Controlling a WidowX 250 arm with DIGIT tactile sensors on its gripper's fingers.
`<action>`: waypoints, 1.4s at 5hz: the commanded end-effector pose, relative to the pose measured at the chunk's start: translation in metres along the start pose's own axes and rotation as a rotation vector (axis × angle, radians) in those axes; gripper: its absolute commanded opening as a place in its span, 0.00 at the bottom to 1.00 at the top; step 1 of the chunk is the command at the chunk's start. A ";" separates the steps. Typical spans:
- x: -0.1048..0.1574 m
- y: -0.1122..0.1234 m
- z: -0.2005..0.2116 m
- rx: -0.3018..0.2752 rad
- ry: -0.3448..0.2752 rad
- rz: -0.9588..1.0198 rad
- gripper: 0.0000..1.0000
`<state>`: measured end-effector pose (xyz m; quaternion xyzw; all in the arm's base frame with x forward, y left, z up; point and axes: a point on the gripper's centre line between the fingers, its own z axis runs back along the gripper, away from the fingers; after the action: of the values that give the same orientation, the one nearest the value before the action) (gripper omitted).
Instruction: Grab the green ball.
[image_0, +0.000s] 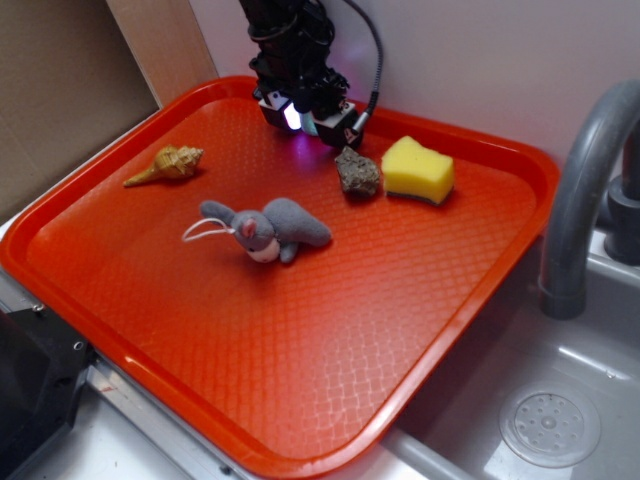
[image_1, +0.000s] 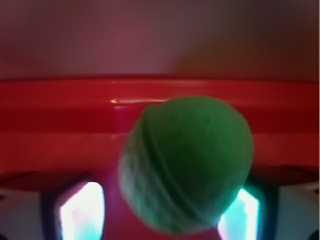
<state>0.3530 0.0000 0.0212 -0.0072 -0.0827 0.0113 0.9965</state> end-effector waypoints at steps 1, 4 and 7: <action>0.026 0.010 0.026 0.024 -0.102 -0.001 0.00; -0.017 0.036 0.099 0.077 -0.007 0.096 0.00; -0.111 0.011 0.250 -0.093 0.063 0.034 0.00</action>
<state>0.1985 0.0060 0.2312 -0.0571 -0.0200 0.0246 0.9979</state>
